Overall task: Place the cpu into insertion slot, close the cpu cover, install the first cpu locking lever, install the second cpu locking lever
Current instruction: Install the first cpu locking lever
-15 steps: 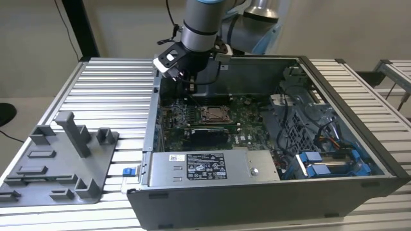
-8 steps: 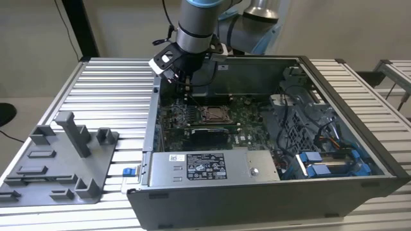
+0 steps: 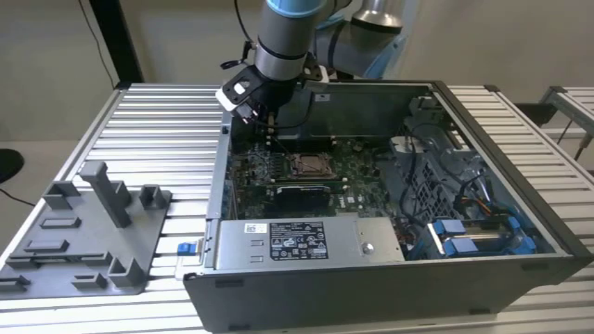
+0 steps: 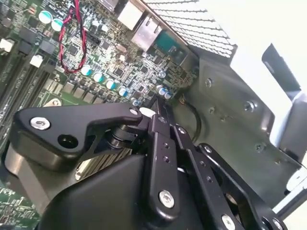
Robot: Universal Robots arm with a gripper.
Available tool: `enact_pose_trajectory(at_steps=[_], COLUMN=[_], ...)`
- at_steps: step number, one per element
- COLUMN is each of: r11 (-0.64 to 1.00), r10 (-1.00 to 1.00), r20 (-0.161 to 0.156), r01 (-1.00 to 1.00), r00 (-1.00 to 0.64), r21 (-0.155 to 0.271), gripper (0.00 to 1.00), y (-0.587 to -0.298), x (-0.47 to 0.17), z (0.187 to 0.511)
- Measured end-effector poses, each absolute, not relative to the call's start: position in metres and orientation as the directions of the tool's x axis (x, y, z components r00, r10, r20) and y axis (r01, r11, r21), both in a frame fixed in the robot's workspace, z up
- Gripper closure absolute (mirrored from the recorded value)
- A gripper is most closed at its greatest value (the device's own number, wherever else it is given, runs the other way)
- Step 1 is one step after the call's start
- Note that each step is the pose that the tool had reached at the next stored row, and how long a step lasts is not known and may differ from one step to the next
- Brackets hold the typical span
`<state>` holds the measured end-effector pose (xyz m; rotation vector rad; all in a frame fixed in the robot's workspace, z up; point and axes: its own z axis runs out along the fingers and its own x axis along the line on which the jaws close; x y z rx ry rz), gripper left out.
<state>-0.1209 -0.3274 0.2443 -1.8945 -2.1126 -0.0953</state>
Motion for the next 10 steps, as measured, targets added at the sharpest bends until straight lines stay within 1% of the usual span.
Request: enact_pose_trajectory(at_steps=[6,10], r11=[0.134,0.137], r10=[0.953,0.951], r20=[0.291,0.295], r01=[0.98,0.98], r00=[-0.086,-0.089], r21=[-0.146,-0.146], gripper=[1.0,1.0], y=[-0.3272,-0.3272], x=[-0.1177,-0.1137], z=[0.2423,0.2416])
